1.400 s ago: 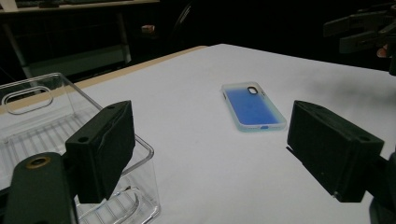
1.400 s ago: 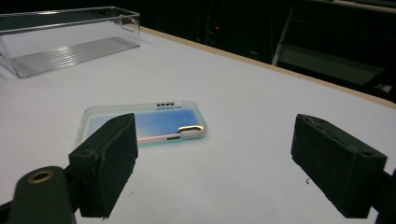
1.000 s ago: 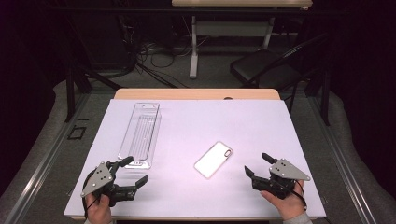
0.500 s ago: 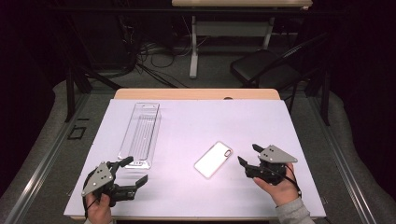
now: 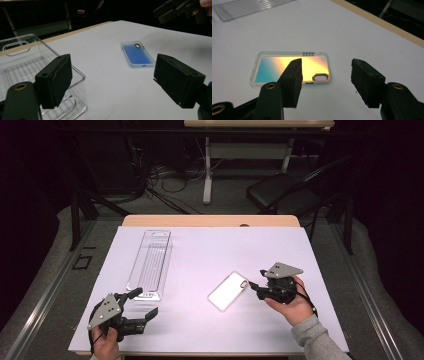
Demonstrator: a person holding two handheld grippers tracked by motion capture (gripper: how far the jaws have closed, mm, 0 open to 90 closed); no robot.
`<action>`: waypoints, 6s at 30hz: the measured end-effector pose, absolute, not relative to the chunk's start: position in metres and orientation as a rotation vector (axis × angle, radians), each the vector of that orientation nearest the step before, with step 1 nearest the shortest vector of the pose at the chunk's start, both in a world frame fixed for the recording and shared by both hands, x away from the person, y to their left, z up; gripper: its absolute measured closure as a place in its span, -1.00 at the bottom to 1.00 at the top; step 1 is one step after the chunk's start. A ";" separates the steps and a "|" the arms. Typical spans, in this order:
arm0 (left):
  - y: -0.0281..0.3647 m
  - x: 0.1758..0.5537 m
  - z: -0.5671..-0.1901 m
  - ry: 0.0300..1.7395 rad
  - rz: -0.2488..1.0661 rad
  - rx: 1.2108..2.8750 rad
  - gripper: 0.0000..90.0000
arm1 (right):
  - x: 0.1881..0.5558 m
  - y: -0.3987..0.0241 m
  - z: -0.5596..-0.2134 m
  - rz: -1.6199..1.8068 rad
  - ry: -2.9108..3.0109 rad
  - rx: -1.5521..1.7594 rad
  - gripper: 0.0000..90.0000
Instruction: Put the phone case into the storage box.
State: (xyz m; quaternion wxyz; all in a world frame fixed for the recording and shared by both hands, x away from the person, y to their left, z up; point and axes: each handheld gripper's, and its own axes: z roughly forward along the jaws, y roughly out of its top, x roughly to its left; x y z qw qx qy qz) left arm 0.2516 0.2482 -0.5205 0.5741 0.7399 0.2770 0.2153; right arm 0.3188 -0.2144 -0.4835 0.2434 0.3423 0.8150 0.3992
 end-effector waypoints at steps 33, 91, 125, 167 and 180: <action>0.247 0.253 -0.522 0.644 0.490 1.747 -0.66 | 0.365 -0.185 -0.477 0.928 2.473 0.843 0.16; 0.247 0.255 -0.525 0.653 0.470 1.770 -0.66 | 0.431 -0.143 -0.509 0.391 2.628 1.043 0.68; 0.248 0.256 -0.526 0.656 0.464 1.771 -0.66 | 0.433 -0.132 -0.527 0.272 2.656 0.996 0.87; 0.248 0.257 -0.526 0.660 0.466 1.777 -0.66 | 0.433 -0.131 -0.527 0.260 2.645 1.027 0.97; 0.248 0.256 -0.526 0.660 0.466 1.778 -0.66 | 0.433 -0.131 -0.527 0.254 2.644 1.037 0.97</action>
